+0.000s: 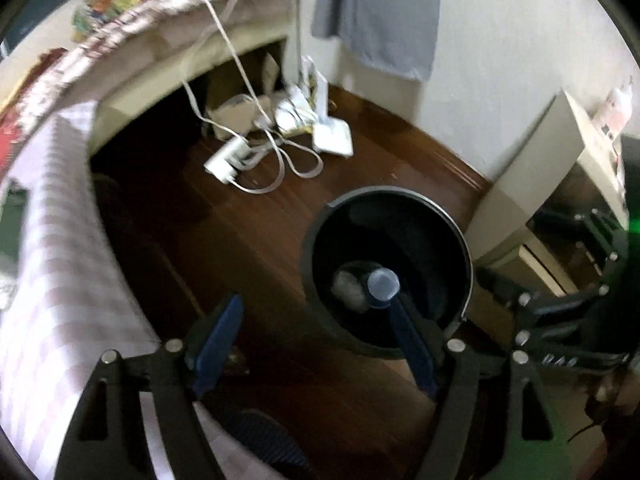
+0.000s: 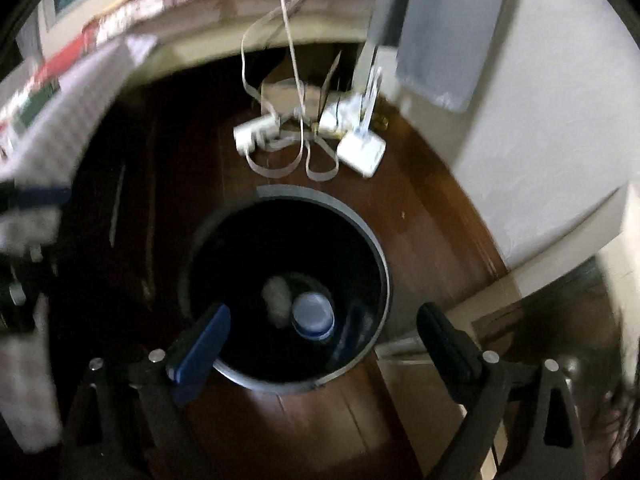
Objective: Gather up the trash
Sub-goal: 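Open the left tool over the bin while the right tool releases the bowl, then move both open tools back over the table items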
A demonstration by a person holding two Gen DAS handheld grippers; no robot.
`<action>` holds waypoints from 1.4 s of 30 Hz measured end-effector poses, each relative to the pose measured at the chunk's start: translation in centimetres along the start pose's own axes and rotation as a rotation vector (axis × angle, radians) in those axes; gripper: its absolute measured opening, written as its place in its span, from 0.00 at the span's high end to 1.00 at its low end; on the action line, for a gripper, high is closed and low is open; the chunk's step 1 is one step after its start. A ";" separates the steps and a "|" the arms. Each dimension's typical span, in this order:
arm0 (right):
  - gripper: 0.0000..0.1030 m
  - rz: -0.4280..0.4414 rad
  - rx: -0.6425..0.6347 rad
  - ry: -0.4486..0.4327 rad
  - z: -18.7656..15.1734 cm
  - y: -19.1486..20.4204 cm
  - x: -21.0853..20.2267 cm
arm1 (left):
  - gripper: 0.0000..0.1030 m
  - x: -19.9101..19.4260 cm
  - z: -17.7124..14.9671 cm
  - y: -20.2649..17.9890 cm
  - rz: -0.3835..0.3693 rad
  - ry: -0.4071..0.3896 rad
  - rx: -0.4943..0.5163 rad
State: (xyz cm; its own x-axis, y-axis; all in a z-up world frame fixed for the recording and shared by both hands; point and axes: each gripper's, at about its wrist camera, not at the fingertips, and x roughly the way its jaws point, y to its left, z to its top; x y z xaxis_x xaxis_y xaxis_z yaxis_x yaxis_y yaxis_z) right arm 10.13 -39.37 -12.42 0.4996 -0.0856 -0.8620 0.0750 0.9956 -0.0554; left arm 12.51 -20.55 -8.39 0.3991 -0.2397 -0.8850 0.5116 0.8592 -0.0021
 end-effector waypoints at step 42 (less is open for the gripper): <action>0.00 0.336 -0.340 -0.242 9.1 30.9 -13.3 | 0.24 -15.4 -13.9 25.8 0.331 -0.317 -0.593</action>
State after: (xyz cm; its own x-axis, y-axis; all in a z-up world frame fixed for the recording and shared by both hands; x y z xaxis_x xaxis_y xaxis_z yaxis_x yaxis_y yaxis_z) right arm 13.61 -7.77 1.91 0.6354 0.2736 -0.7221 -0.3872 0.9220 0.0086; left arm 8.97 11.61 -1.34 0.7072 0.0314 -0.7063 -0.1329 0.9871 -0.0892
